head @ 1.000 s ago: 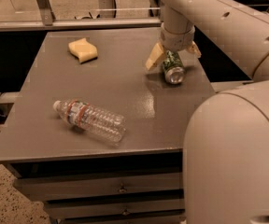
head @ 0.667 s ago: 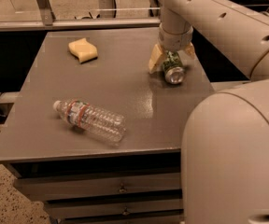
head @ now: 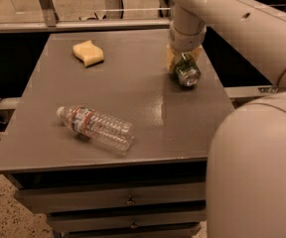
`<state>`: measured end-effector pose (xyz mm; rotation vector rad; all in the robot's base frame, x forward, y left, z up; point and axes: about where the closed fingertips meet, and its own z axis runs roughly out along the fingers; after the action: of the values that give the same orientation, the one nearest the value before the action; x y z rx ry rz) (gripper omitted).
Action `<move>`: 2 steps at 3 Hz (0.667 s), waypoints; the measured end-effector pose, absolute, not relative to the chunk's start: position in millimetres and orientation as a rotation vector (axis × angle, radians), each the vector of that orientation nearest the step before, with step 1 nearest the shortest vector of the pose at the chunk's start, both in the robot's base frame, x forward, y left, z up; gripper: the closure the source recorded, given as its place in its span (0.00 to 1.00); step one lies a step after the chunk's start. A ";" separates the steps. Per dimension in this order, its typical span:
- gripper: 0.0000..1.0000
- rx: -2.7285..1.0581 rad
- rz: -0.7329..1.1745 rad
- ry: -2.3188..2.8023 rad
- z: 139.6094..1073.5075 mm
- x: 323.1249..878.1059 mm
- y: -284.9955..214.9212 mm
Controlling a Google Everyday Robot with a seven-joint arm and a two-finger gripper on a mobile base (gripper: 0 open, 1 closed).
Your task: Place green can upright
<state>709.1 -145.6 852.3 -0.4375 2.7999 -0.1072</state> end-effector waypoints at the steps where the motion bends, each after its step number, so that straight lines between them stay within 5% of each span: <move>1: 1.00 -0.626 0.059 2.588 879.0 715.7 -130.0; 2: 1.00 -0.740 0.187 2.391 900.8 719.8 -124.0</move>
Offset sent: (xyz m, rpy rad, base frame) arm 0.0083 0.0265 0.0843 0.3316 -0.4665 0.4954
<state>719.8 -124.0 900.8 -0.7404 2.3910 0.1875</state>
